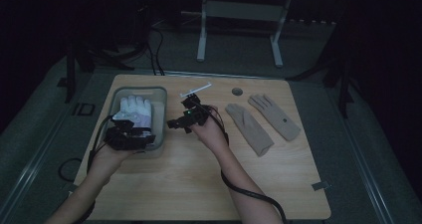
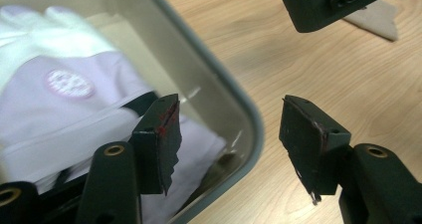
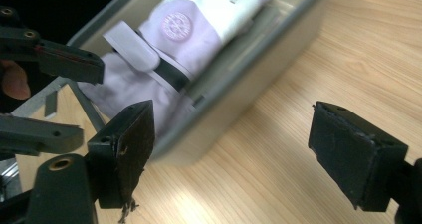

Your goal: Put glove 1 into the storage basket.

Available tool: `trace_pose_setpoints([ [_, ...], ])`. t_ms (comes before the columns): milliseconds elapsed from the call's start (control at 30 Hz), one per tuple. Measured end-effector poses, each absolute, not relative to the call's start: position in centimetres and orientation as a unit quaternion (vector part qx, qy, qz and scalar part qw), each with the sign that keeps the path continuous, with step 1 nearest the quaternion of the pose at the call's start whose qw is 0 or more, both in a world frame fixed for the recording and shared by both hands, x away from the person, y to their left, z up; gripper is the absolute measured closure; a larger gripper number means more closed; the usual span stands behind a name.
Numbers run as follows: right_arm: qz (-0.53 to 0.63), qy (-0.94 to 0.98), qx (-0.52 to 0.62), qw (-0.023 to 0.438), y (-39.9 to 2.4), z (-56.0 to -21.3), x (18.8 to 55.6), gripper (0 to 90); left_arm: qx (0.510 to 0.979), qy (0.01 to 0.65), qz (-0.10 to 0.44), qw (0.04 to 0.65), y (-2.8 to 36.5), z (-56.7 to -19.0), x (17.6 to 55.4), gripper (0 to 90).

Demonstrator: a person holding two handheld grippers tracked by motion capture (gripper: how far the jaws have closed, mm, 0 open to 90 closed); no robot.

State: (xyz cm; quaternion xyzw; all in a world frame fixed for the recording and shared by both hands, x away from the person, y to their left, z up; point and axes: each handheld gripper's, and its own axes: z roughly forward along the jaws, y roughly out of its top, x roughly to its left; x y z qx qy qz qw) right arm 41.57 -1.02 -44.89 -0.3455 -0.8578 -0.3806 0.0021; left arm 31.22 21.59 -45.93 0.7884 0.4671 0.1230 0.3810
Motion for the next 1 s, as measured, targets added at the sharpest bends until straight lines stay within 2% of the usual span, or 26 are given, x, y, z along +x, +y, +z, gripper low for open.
trace_pose_setpoints([
  [367, -0.386, -0.848, -0.363, -0.018, -6.0, -44.8, 41.1, 18.4, 0.803, 0.423, 0.108, 0.405, 17.9, -46.1, 30.8, 42.4],
  [733, -0.395, -0.842, -0.365, -0.044, -10.3, -45.4, 40.5, 18.4, 0.817, 0.386, 0.086, 0.420, 14.7, -48.1, 30.8, 40.6],
  [833, -0.395, -0.840, -0.368, -0.045, -11.5, -45.9, 40.4, 18.3, 0.820, 0.381, 0.065, 0.423, 14.2, -48.9, 31.0, 33.6],
  [867, -0.395, -0.842, -0.365, -0.050, -12.1, -46.2, 40.2, 18.1, 0.826, 0.376, 0.060, 0.415, 13.7, -49.4, 31.0, 23.8],
  [933, -0.393, -0.843, -0.364, -0.053, -12.3, -46.3, 40.2, 17.8, 0.827, 0.373, 0.061, 0.415, 13.4, -49.6, 31.0, 19.3],
  [1000, -0.391, -0.845, -0.362, -0.054, -12.9, -46.6, 40.1, 17.6, 0.830, 0.367, 0.060, 0.416, 13.0, -50.2, 30.9, 18.5],
])
